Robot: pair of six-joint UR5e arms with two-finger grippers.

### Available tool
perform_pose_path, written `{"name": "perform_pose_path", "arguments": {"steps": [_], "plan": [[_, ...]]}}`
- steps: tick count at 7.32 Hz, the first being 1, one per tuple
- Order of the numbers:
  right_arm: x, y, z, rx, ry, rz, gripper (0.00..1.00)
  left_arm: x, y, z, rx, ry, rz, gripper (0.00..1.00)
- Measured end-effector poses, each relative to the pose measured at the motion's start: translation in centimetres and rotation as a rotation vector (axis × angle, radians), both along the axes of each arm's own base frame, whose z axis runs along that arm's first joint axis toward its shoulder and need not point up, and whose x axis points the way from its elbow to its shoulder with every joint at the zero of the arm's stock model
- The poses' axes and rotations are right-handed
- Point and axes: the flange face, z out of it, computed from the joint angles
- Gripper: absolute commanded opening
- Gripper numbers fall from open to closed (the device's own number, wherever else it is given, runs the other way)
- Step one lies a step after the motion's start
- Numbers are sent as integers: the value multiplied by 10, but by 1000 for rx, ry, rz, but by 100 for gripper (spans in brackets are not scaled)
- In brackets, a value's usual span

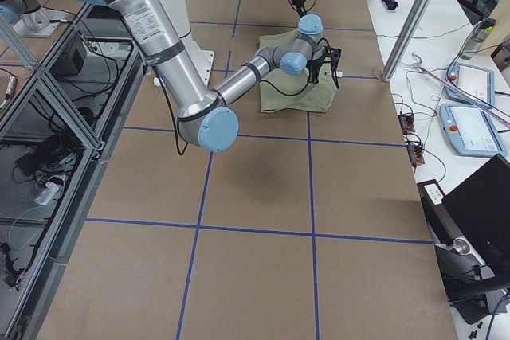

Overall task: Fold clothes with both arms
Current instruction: 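Lay the hem down near the collar and open both grippers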

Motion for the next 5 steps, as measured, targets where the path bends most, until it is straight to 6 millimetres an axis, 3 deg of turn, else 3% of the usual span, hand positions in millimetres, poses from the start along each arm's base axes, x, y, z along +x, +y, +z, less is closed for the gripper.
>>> {"name": "perform_pose_path", "arguments": {"steps": [3,5], "plan": [[8,-19,14,-21,27,32,0,7,-18,11,5,-26,6,0],[9,-24,12,-21,28,38,0,12,-23,5,8,-24,6,0]]}}
